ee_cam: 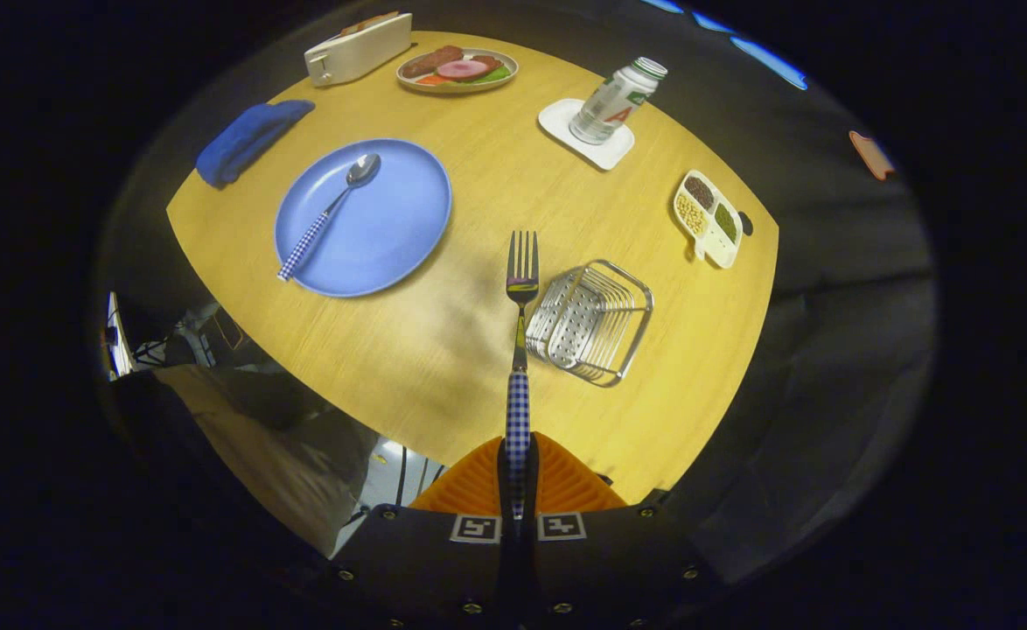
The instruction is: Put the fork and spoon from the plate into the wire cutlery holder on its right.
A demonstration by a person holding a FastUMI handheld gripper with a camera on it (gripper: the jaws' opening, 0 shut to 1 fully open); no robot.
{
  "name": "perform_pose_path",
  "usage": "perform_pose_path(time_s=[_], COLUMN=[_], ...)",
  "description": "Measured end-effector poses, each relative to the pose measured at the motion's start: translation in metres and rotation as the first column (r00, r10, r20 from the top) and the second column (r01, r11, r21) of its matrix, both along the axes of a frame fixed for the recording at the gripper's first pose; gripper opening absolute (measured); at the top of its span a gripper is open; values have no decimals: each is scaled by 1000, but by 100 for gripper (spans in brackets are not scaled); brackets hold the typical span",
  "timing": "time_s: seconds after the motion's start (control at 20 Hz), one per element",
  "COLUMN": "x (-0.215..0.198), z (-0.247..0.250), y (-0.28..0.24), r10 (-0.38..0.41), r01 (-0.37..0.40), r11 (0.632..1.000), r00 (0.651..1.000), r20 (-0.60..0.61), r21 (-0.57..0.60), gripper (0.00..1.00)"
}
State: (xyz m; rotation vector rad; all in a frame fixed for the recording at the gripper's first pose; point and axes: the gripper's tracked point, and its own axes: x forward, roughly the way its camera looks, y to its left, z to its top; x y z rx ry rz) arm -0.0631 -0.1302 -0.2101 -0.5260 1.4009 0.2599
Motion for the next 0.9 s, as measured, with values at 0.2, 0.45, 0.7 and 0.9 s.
perform_pose_path(time_s=[0.2,0.45,0.7,0.9], x=[-6,12,23,40], z=[10,10,-11,-22], y=[-34,-60,-48,-48], r10=[-24,-26,-19,-7], r01=[21,7,-16,-42], r11=[999,988,991,988], r00=[997,992,966,948], r20=[-69,-127,-259,-317], r21=[-50,-152,-131,-149], gripper=[1,1,1,1])
